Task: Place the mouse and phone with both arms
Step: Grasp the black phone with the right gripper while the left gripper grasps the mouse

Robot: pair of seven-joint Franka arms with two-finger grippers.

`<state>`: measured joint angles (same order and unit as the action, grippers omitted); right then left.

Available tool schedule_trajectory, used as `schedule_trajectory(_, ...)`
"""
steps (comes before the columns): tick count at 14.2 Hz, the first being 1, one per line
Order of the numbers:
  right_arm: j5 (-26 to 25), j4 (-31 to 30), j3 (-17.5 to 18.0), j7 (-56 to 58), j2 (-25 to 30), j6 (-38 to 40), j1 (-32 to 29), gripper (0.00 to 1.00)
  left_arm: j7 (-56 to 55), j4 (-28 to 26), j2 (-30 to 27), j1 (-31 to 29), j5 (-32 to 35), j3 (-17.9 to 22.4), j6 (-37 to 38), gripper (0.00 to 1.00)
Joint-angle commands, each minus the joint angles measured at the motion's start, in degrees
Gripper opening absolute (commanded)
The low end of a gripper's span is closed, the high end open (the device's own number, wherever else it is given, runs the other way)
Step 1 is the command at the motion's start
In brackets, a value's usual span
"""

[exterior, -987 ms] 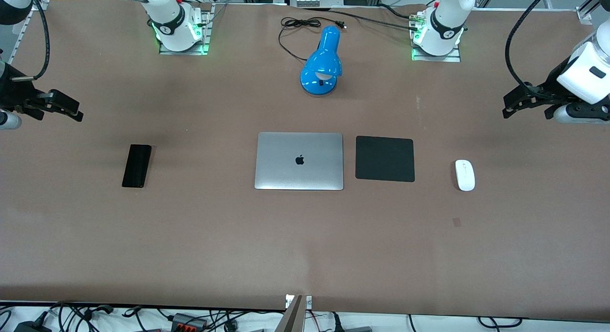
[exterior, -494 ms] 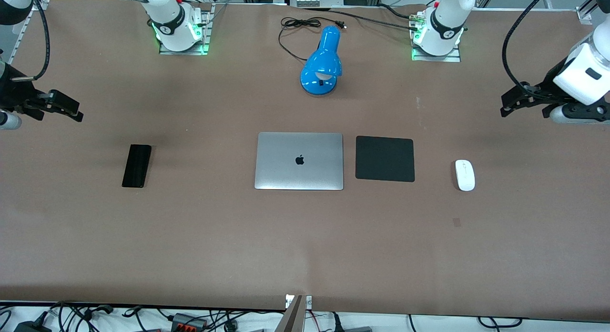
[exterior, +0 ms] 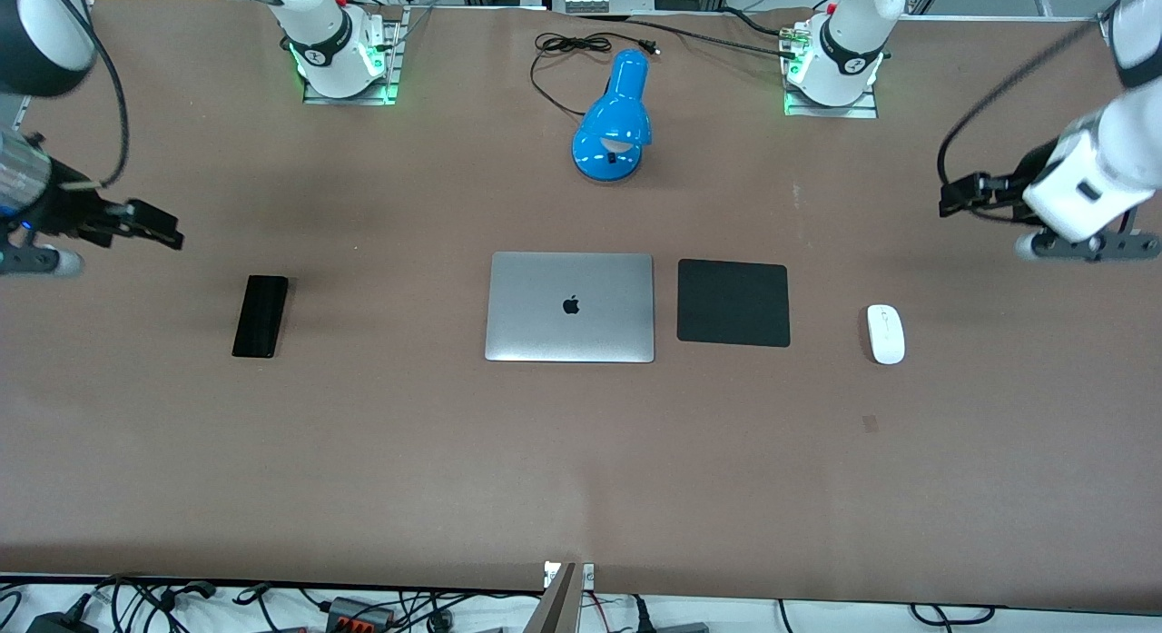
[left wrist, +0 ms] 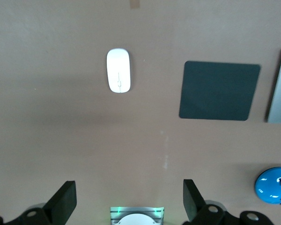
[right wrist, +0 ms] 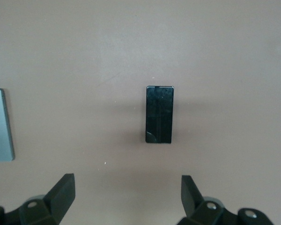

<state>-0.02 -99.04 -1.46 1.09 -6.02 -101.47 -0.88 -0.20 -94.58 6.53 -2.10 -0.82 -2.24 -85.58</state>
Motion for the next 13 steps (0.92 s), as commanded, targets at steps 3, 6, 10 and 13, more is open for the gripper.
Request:
schedule_trajectory(3,-2.18,-5.62,-0.38,-1.17,-4.87,-9.42,-0.26,1.0,2.75,-2.08,11.39,-1.15,0.03,-0.05,-12.98,1.0)
schedule_trajectory(6,-2.18,-9.58,-0.56,-1.17,-8.82,-15.14,-2.19,1.0,3.19,-9.45,13.42,-1.33,0.47,0.04,-26.87,1.0)
schedule_trajectory(10,-2.01,-10.03,-0.56,-1.26,-15.15,-19.28,-3.25,1.0,3.37,-25.35,14.03,-2.12,1.79,-0.05,-52.94,1.0)
schedule_trajectory(13,-2.0,-10.12,-0.56,-2.23,-18.15,-21.92,-3.86,1.0,4.85,-30.14,16.32,-2.29,1.88,-0.05,-65.5,1.0)
